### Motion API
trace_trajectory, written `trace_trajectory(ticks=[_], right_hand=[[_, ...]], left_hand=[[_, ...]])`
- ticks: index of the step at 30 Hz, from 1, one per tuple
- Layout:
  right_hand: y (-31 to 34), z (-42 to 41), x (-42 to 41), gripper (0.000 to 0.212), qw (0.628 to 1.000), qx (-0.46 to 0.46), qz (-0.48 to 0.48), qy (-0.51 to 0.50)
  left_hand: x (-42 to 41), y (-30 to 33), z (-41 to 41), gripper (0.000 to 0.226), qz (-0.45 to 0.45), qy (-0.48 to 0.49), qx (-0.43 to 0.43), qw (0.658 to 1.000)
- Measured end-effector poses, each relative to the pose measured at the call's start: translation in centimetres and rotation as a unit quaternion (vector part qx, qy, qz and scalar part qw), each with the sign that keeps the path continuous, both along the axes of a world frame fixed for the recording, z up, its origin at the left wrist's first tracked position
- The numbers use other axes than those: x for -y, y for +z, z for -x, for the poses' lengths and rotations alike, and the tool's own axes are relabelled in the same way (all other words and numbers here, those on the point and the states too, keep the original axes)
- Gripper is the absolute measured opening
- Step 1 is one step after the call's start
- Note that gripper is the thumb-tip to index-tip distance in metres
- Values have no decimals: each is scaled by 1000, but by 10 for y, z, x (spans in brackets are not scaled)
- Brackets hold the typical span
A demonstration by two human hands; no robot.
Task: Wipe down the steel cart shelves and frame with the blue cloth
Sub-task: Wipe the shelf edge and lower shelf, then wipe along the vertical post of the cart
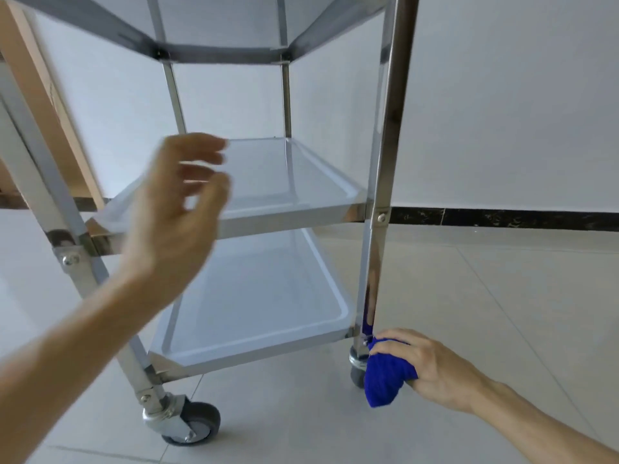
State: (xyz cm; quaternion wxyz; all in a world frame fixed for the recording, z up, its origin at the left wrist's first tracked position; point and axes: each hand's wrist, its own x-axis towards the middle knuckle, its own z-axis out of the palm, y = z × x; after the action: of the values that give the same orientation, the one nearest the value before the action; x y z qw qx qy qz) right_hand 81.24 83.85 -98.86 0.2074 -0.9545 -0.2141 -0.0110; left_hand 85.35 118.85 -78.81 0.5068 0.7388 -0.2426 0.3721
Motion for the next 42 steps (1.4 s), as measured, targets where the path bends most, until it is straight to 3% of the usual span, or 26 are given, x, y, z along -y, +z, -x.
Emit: trace_trajectory(ticks=[4,8,12,17,24,31,36,42], right_hand=[[22,-10,4,70,981,23,-156,-112],[51,-25,-2,57,915,-21,-317,-248],[66,-34,-8,43,866,-40,-412,-281],[68,-37,-26,34,821,-109,-487,-276],[80,-49,-37,30,779,-117,-549,-280],[116,-73,-71,38,715,-173,-638,-226],[136,-104,-124,53,686,-220,-662,-207],[161,-140,-200,81,694,-247,-651,-183]], left_hand=[[98,41,-4,34,26,-121,-131,984],[172,54,-9,52,20,-170,-179,969],[196,51,-13,62,95,-179,-235,951],[187,49,-16,60,57,-180,-306,933],[145,38,-5,26,89,-155,-258,950],[86,29,29,57,156,-106,-207,960],[37,31,59,53,202,-68,-181,960],[-20,24,87,54,290,4,-195,937]])
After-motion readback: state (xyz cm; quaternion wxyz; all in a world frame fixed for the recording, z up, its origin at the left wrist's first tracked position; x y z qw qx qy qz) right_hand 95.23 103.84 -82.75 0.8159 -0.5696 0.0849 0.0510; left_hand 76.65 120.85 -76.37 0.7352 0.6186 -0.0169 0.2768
